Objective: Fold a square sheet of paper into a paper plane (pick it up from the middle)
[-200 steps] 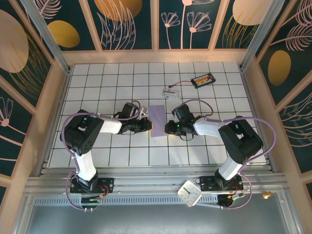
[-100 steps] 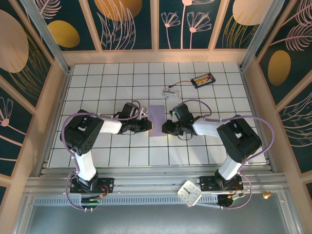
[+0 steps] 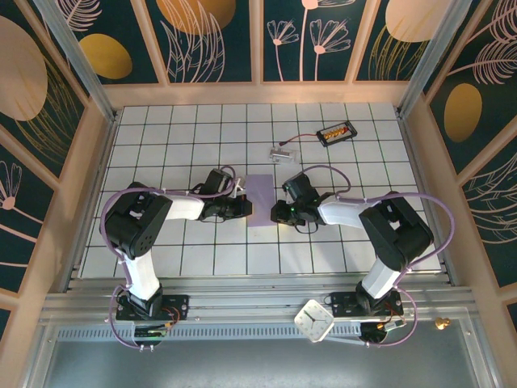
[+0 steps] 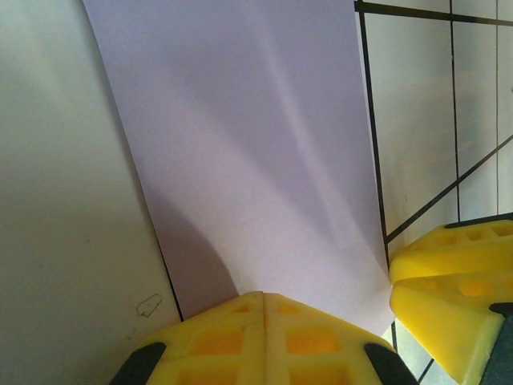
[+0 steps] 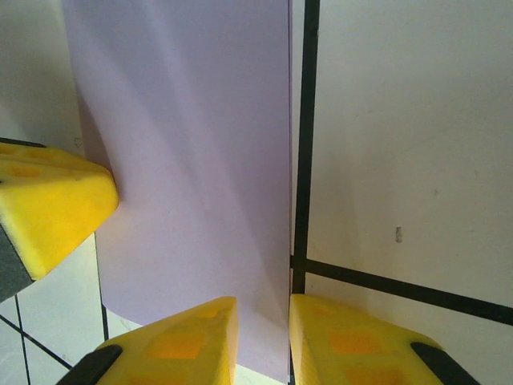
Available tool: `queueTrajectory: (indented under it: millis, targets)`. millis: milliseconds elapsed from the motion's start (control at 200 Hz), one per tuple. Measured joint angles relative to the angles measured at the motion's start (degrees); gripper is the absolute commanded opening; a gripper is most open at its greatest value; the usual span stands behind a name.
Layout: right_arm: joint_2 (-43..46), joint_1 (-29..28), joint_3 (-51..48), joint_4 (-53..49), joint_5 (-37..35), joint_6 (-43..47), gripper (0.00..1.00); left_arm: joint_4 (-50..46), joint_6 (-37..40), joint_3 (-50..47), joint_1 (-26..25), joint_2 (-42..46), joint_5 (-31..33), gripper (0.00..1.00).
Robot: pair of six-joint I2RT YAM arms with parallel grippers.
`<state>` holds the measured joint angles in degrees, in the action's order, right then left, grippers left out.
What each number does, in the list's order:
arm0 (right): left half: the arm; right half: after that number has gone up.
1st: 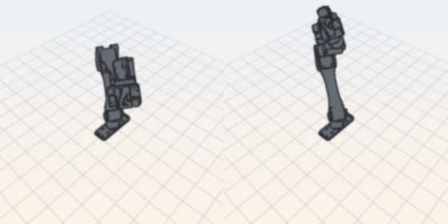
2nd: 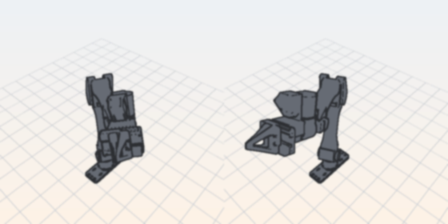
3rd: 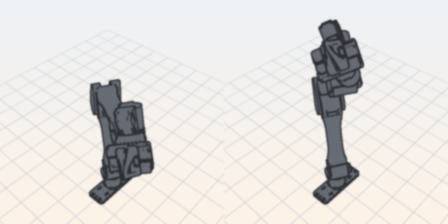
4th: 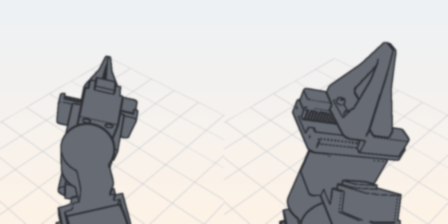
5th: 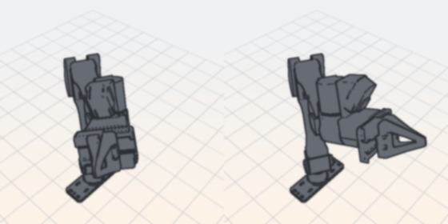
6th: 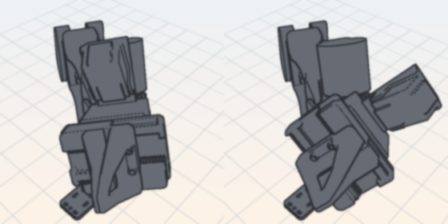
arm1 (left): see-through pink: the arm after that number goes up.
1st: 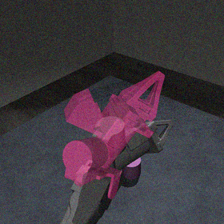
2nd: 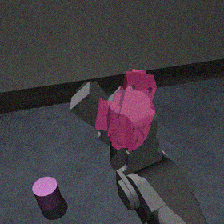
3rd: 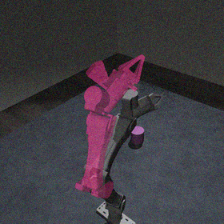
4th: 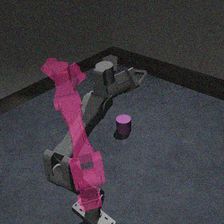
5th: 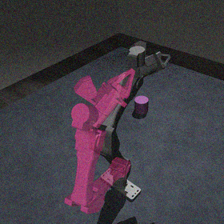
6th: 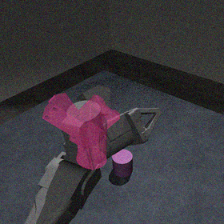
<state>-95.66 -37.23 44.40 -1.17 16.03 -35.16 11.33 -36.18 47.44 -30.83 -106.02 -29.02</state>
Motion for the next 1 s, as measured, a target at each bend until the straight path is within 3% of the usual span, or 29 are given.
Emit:
queueTrajectory:
  millis: [265, 726, 996]
  targets:
    - [0.0, -0.4, 0.4, -0.6, -0.6, -0.7, 0.25, -2.7, 1.7, 1.3, -0.7, 0.0, 1.9, 0.00]
    - [-0.2, -0.2, 0.4, 4.9, 4.7, -2.4, 0.26, -2.8, 2.6, 1.3, -1.0, 0.2, 2.5, 0.00]
    - [0.2, 0.0, 0.3, 0.7, 0.7, -2.3, 0.27, -2.8, 2.6, 1.3, -1.0, 0.2, 2.5, 0.00]
